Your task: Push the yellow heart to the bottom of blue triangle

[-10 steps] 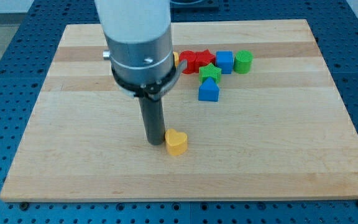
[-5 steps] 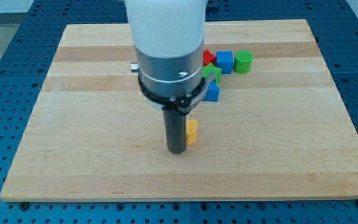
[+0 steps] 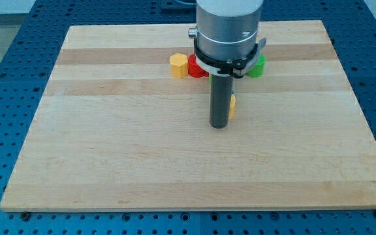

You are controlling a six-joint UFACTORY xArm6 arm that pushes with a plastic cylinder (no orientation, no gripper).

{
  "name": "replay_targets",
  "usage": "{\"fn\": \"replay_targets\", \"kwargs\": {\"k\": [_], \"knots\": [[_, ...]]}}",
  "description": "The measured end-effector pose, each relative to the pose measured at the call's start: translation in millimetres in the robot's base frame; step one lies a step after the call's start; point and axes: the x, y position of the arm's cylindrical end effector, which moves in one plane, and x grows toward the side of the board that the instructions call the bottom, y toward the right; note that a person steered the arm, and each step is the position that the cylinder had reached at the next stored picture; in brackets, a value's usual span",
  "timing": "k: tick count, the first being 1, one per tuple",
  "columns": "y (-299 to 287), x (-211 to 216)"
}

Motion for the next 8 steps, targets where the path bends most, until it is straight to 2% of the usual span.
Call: {"fn": "replay_targets", "kwargs": {"k": [3,4,5,6,8], "knots": [[-6.3,0.1],[1.9,11.8],[48.1,14.0],[96.2,-3.8],[110.4,-21.7]]}}
